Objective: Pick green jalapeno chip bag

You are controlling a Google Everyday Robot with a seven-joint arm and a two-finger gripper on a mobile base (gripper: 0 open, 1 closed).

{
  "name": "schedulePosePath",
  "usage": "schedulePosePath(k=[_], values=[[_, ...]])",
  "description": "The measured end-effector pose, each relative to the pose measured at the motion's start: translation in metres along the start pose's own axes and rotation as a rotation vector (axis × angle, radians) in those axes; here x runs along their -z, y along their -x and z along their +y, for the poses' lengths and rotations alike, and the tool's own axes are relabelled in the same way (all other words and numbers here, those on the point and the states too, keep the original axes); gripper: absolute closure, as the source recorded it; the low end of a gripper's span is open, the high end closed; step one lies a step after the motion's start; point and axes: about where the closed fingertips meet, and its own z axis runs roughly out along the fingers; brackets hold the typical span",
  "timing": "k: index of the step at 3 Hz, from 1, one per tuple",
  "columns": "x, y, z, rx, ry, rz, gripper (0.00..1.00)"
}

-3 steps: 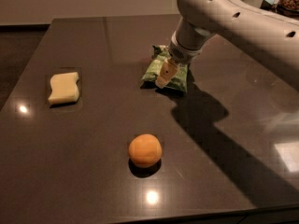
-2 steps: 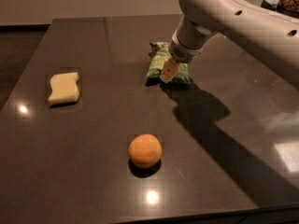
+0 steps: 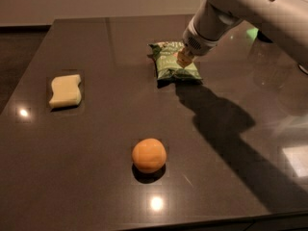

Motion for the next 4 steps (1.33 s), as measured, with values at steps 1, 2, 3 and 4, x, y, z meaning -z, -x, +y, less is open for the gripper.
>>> schedulePosePath(k=[1,2,3,4], values=[[0.0105,0.003,-0.0011,0.002,-0.003,-0.022,1.0],[0.0154,0.0048,-0.0015,0.0,0.012,-0.041,0.74],[0.0142,0.005,-0.0005,0.002,0.012,-0.038,0.51],[0.0133,0.0057,0.0008,0.004,0.013,-0.037,0.2]])
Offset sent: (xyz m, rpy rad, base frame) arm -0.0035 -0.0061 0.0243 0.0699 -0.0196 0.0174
